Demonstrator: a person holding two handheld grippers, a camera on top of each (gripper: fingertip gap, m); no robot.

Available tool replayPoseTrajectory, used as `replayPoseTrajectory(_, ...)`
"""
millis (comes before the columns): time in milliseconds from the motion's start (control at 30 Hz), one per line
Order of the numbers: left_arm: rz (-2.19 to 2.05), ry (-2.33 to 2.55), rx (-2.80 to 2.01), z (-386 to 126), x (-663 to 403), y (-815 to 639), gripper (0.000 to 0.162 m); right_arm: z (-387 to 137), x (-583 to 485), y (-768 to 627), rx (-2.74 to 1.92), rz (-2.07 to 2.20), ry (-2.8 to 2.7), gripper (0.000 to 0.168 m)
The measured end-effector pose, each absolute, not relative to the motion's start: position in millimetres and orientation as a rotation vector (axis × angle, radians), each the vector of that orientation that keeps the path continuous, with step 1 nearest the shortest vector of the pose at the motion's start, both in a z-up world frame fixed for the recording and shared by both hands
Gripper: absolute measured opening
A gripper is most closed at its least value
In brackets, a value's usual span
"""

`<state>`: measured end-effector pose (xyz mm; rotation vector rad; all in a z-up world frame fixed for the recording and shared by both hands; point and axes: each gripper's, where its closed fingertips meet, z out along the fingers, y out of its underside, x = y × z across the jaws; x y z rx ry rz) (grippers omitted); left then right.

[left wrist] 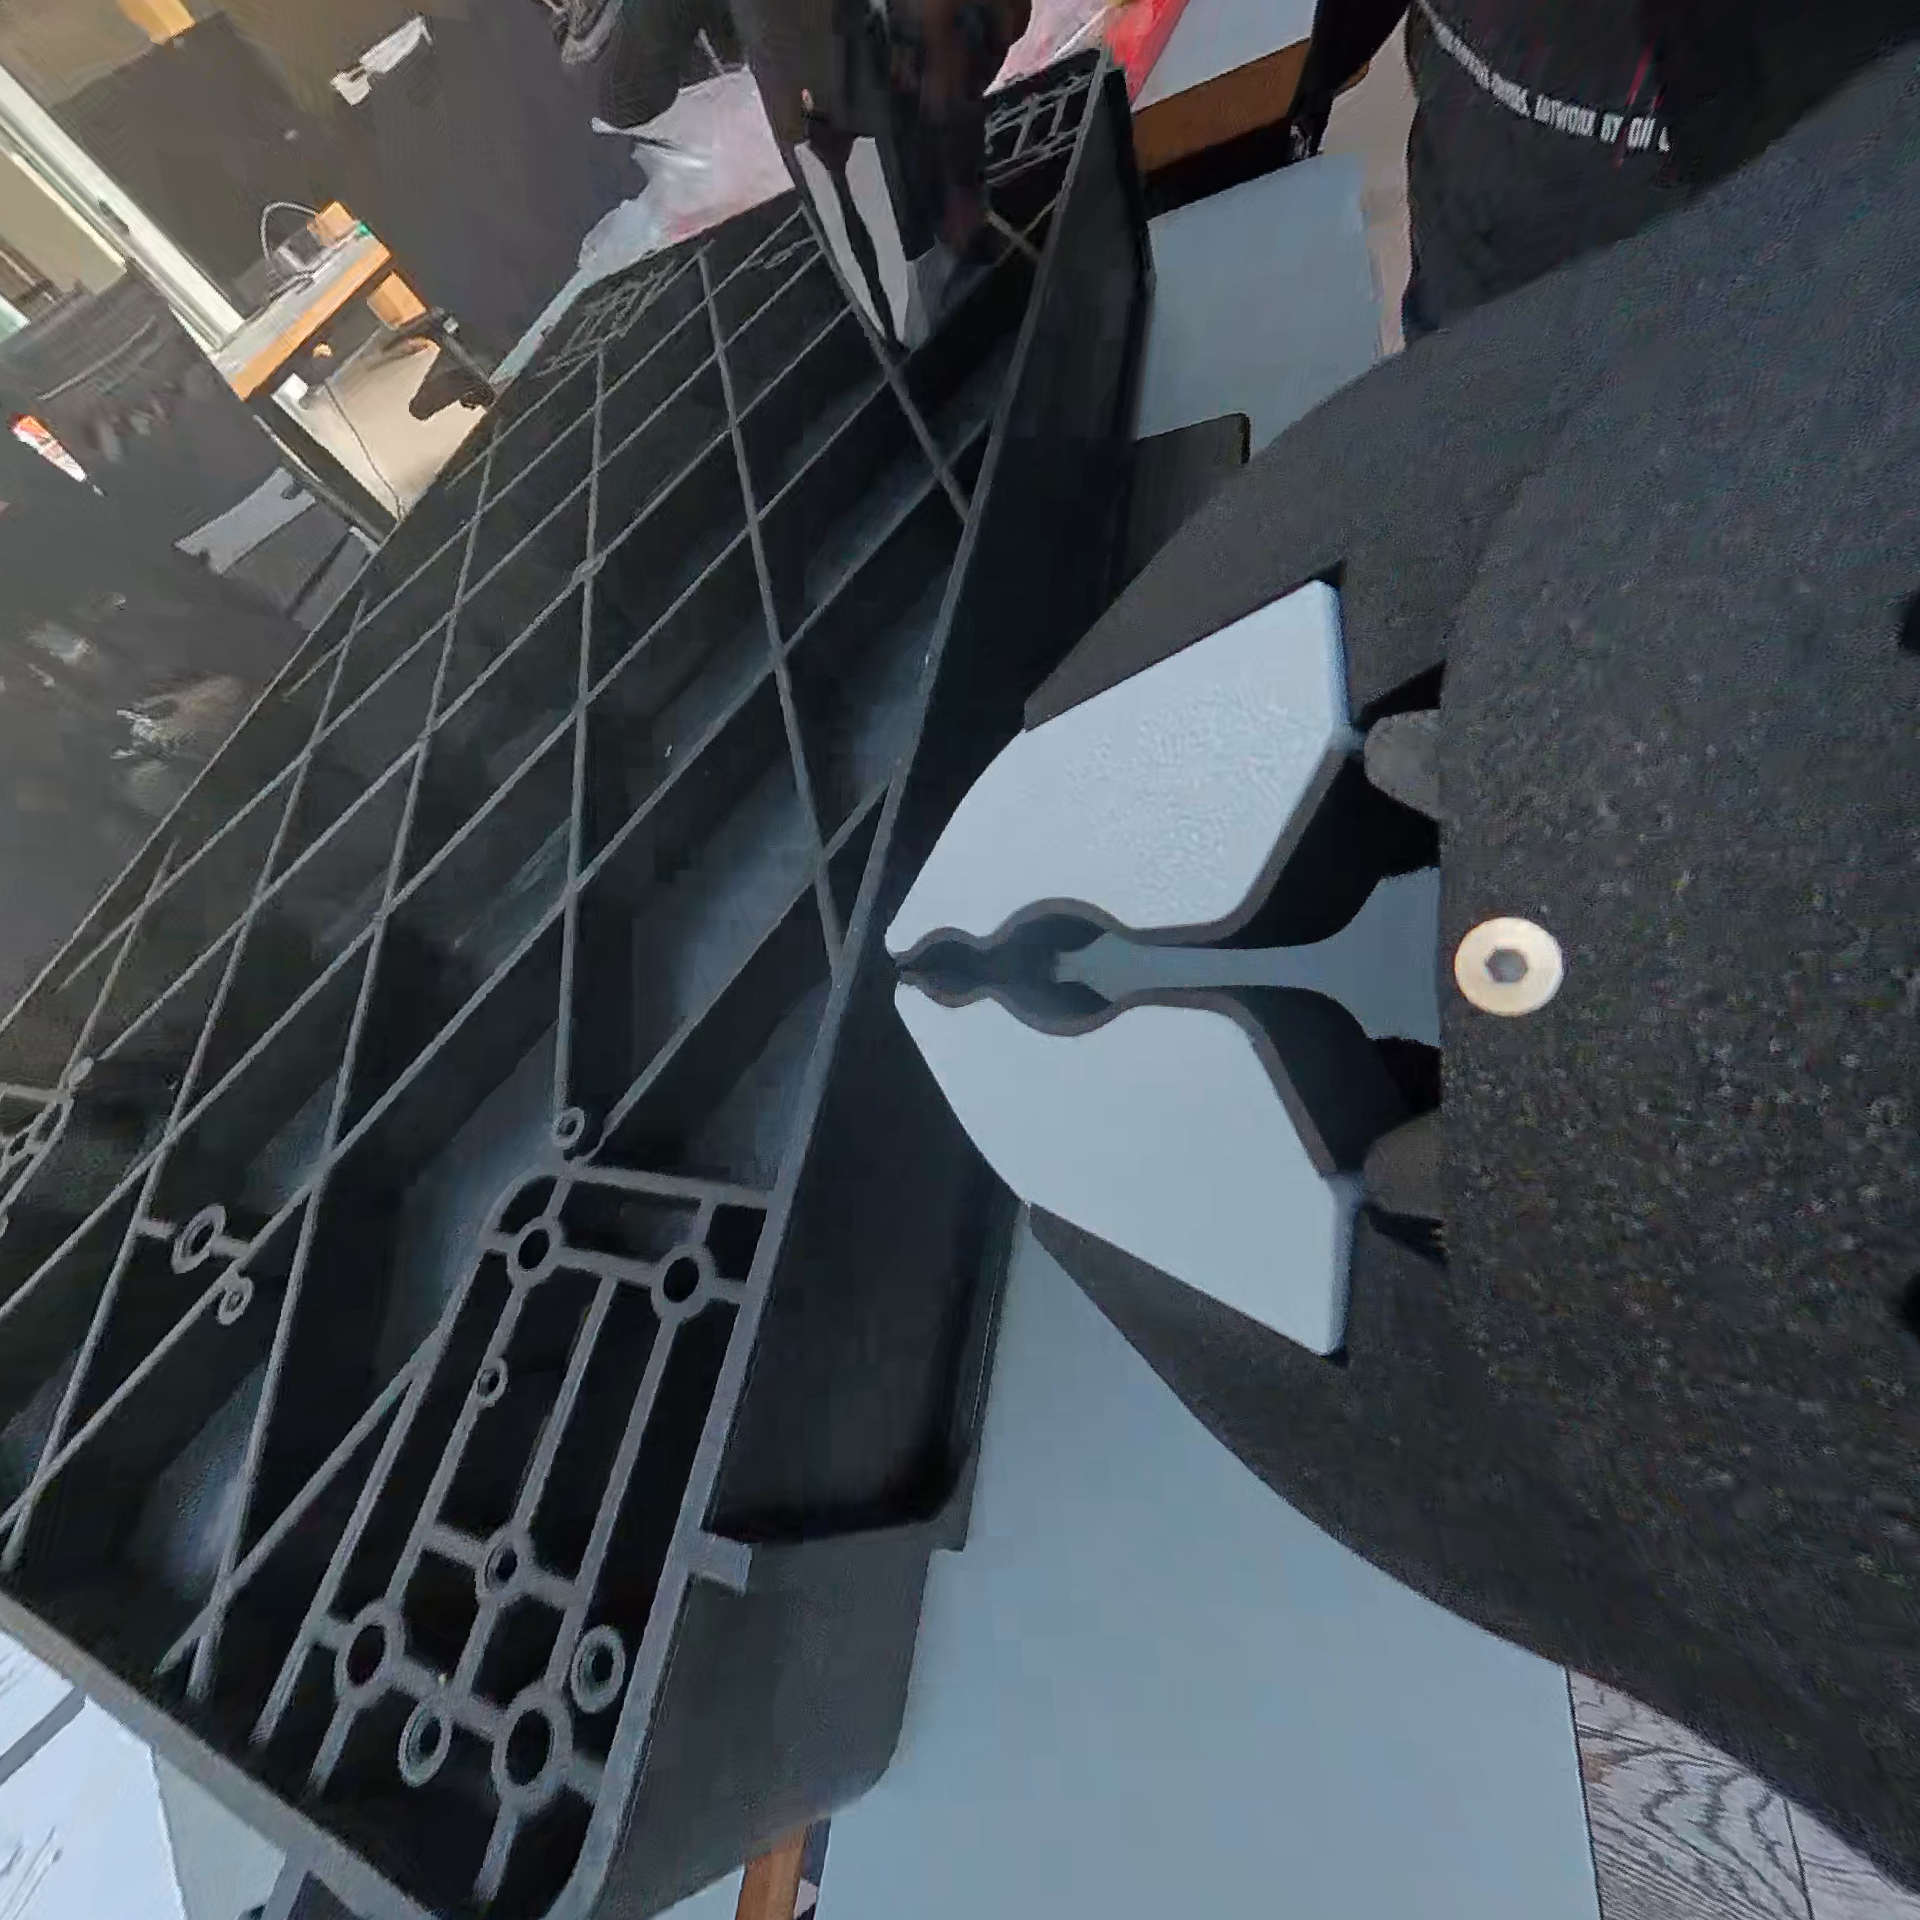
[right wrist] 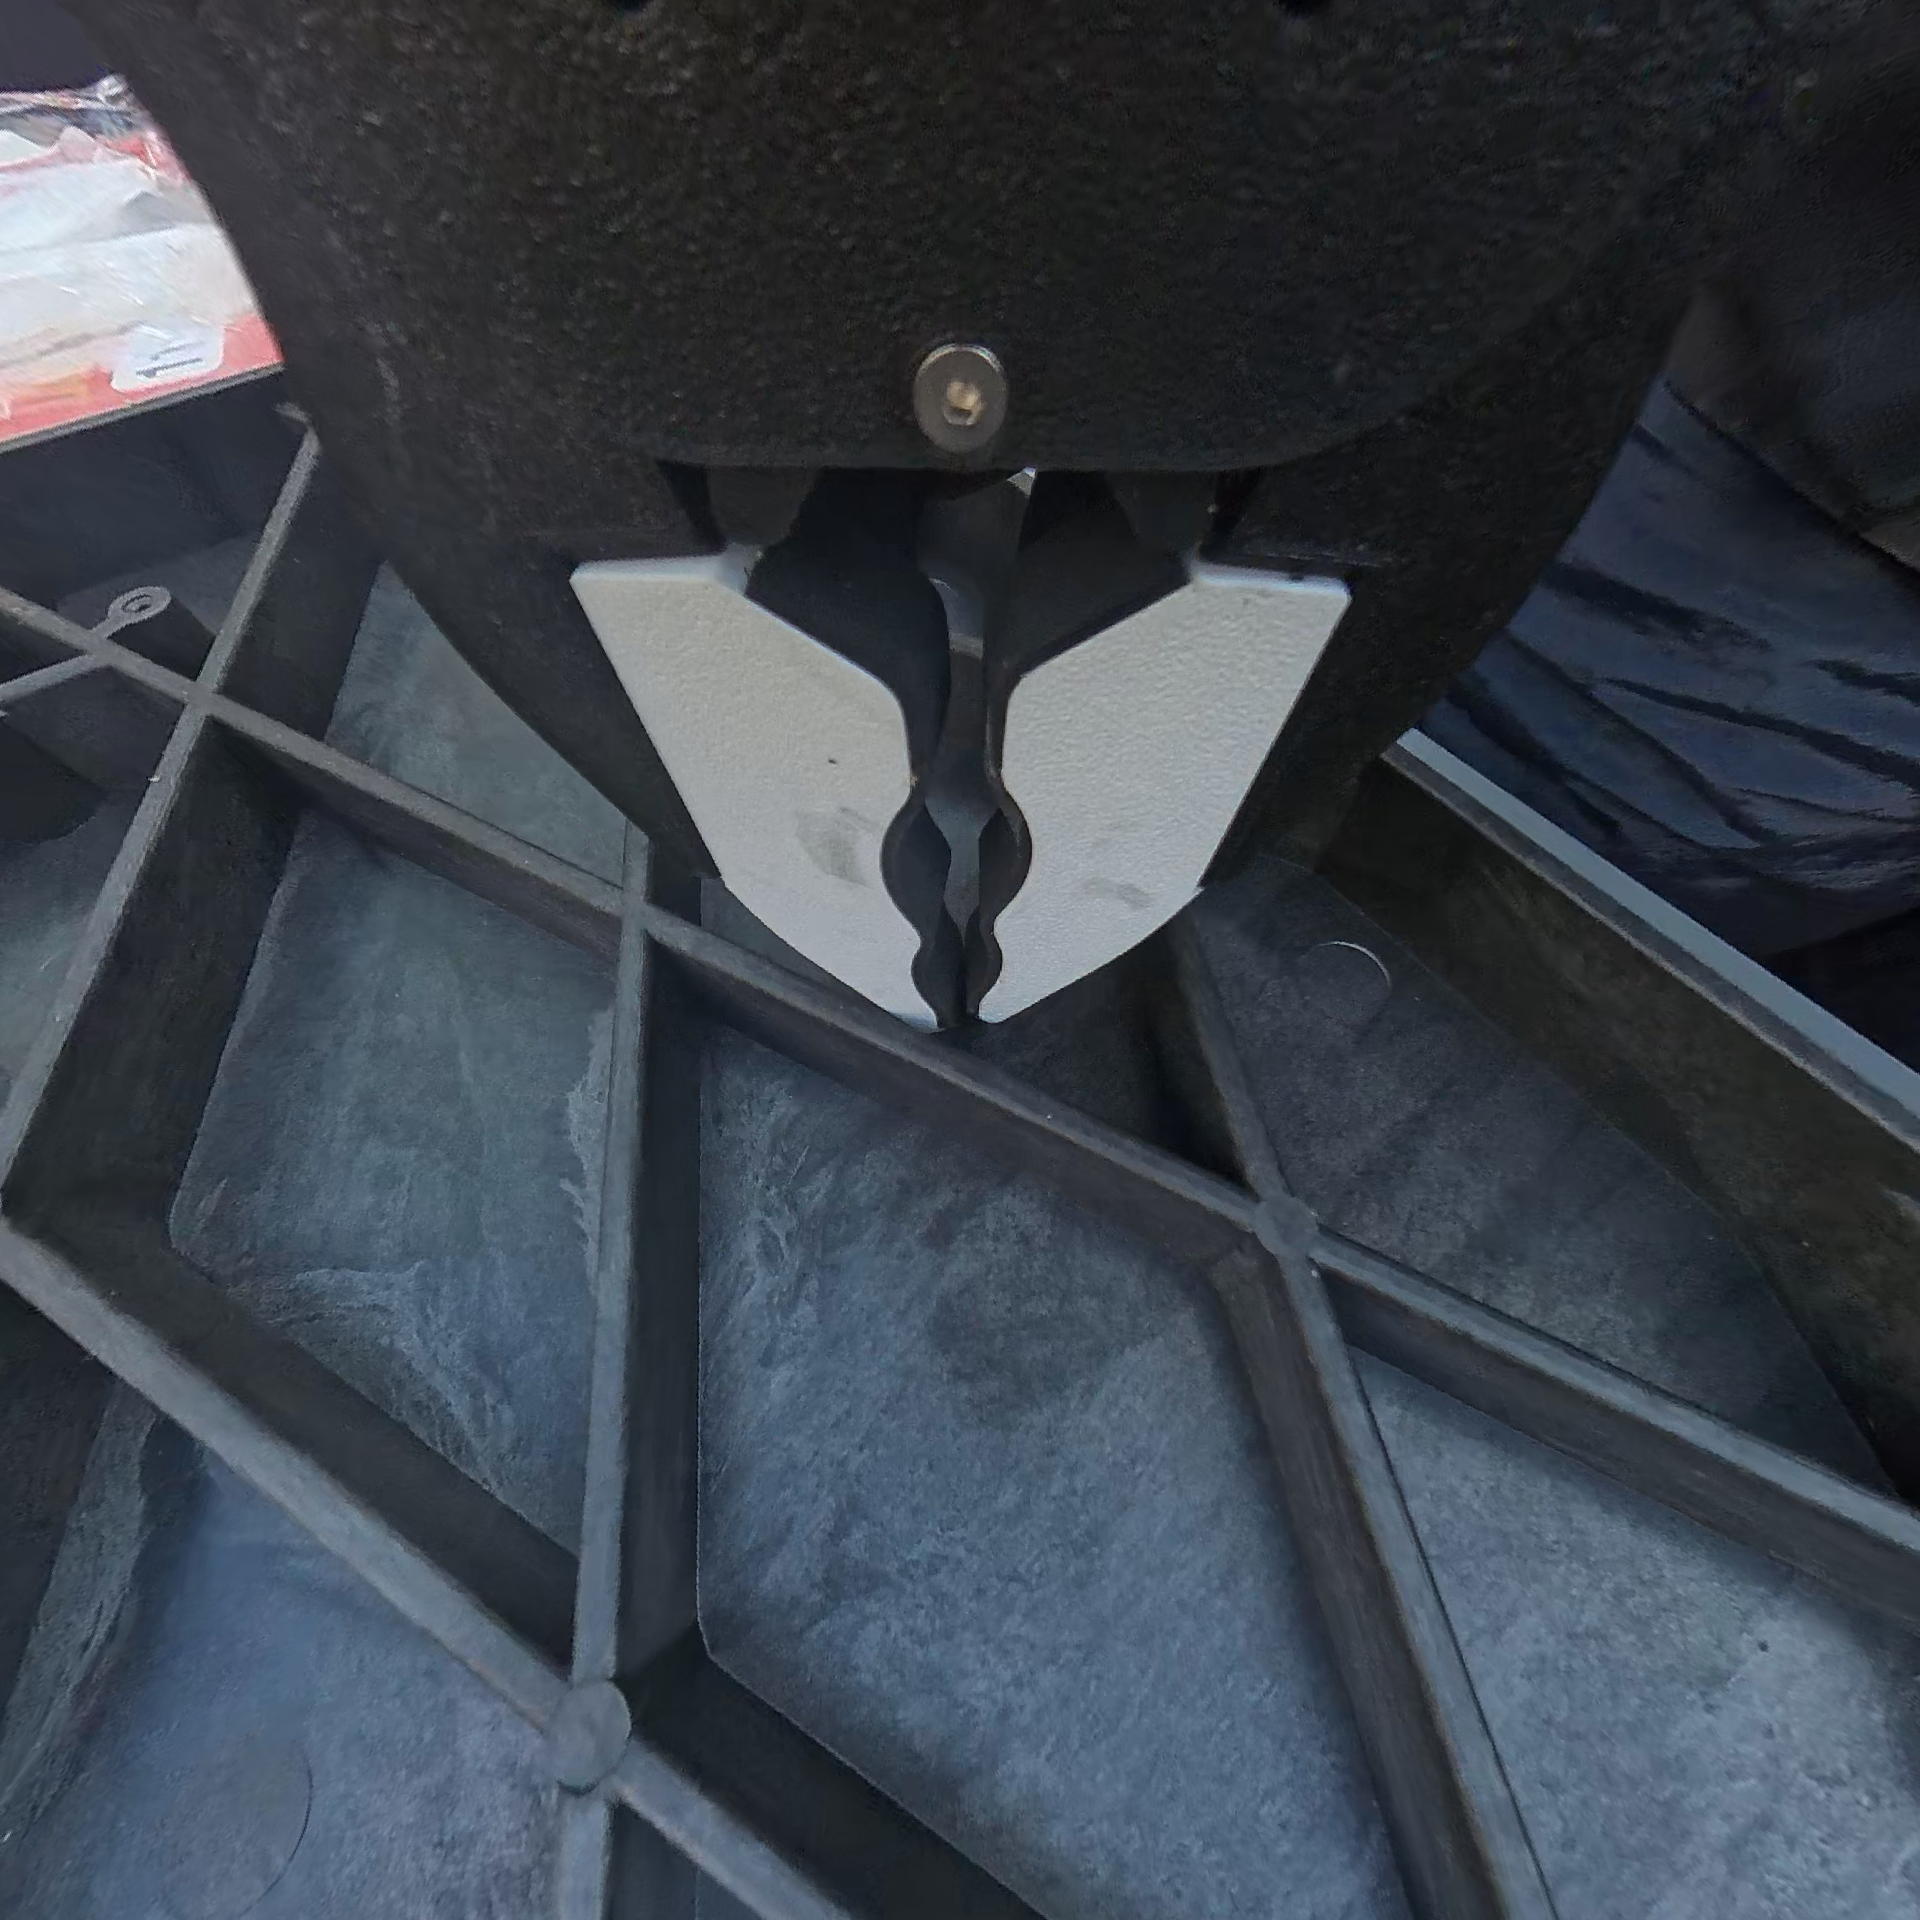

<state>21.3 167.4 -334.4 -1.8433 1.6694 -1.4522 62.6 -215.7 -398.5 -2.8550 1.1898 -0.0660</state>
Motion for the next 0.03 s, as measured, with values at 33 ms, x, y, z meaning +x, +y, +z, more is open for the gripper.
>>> replayPoseTrajectory(33,-1.465,1.725,-1.822,-332.4,17.1,151.5,0.000,-398.5,62.6,-215.8,-2.842,-0.064,1.193,0.000)
